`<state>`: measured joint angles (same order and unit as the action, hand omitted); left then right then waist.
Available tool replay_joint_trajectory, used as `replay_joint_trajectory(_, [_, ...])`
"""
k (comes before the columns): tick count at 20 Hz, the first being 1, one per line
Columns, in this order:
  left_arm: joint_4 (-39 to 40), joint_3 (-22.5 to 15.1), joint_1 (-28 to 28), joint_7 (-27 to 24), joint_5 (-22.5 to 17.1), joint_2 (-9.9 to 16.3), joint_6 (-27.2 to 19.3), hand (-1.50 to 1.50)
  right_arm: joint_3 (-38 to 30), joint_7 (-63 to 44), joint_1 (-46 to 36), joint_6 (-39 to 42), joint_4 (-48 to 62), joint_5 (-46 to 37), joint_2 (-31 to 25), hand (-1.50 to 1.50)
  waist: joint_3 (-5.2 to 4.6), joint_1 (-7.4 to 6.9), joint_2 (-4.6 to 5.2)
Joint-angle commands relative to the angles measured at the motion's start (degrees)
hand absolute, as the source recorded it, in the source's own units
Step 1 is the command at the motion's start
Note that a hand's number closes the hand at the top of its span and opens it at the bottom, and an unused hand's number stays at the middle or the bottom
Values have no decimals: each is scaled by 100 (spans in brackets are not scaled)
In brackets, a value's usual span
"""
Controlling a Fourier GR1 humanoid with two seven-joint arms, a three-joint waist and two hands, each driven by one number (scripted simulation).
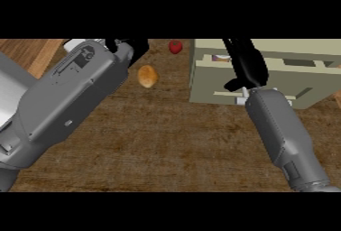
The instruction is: Pick up the can, place it into the drawer and close the drawer
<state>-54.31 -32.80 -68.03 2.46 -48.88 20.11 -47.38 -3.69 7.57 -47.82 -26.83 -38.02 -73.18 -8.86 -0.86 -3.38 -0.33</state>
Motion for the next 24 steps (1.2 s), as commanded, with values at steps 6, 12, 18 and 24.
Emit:
replay_joint_trajectory(6, [-775,14,278,443,154,450,-29,-150,-473,73,-866,-857,1511,5,-132,-150,97,-115,127])
replay_joint_trajectory(12, [-1178,25,501,424,271,503,-117,-150,-709,-48,-1541,-994,2045,18,-392,-150,97,-232,172])
replay_joint_trajectory(18, [-1161,48,335,684,326,493,-206,-150,-641,-337,-1940,-1153,2401,-213,-403,-150,101,-264,232])
replay_joint_trajectory(24, [-1379,80,445,729,372,665,-80,-150,-747,-323,-2281,-915,2600,-155,-620,-150,102,-359,260])
